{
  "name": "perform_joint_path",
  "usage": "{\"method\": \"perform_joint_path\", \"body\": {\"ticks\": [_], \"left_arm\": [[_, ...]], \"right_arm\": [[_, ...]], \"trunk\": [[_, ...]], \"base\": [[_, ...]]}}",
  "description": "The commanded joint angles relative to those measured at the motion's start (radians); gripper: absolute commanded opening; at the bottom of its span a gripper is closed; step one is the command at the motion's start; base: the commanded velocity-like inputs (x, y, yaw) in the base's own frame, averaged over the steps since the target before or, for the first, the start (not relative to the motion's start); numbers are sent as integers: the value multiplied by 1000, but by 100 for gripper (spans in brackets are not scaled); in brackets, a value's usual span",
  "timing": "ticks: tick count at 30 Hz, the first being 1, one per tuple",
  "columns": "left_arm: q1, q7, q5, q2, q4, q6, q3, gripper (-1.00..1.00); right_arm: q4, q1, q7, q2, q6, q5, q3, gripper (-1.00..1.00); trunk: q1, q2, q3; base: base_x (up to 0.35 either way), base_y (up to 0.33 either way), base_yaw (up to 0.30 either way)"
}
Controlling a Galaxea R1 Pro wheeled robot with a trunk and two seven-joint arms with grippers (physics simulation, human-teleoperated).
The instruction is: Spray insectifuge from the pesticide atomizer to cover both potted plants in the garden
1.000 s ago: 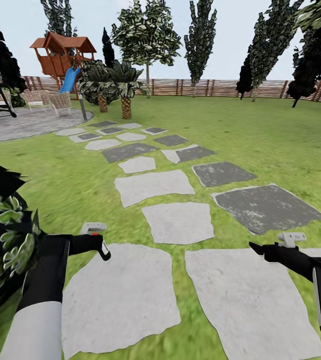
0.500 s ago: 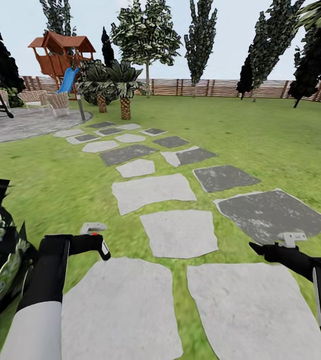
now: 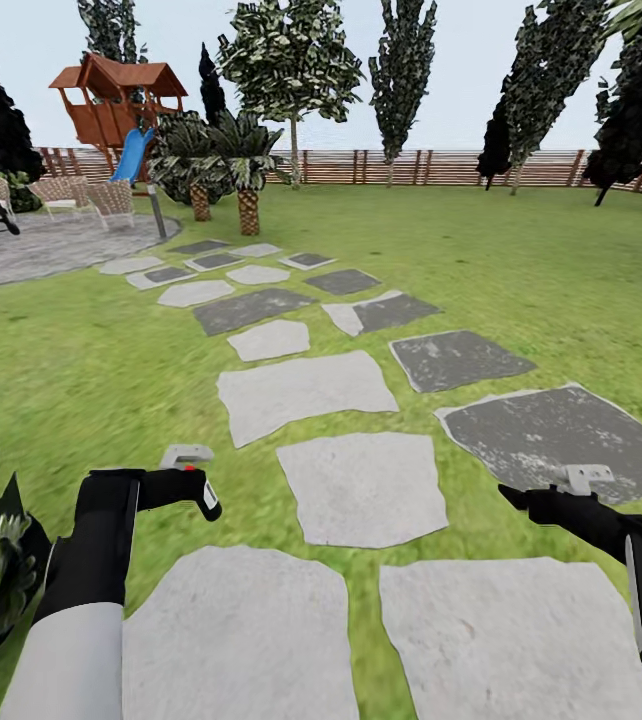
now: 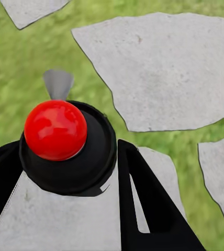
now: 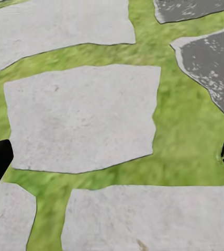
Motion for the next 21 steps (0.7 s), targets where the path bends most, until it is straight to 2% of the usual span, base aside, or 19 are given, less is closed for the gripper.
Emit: {"method": "perform_joint_path", "body": {"ticks": [1, 7, 13, 21], "left_arm": [[-1, -10, -9, -1, -1, 3, 3, -100], [-1, -11, -9, -1, -1, 4, 3, -100], [-1, -10, -9, -1, -1, 4, 3, -100], [-1, -11, -9, -1, 0, 4, 3, -100]], "right_arm": [[-1, -1, 10, 0, 2, 10, -1, 100], [-2, -1, 11, -1, 3, 9, -7, 100], [-3, -1, 14, -3, 5, 8, -50, 100], [-3, -1, 13, -2, 6, 8, -61, 100]], "trunk": [[0, 0, -1], [0, 0, -1], [0, 0, 1], [0, 0, 8]], "base": [[335, 0, 0], [335, 0, 0], [335, 0, 0], [335, 0, 0]]}}
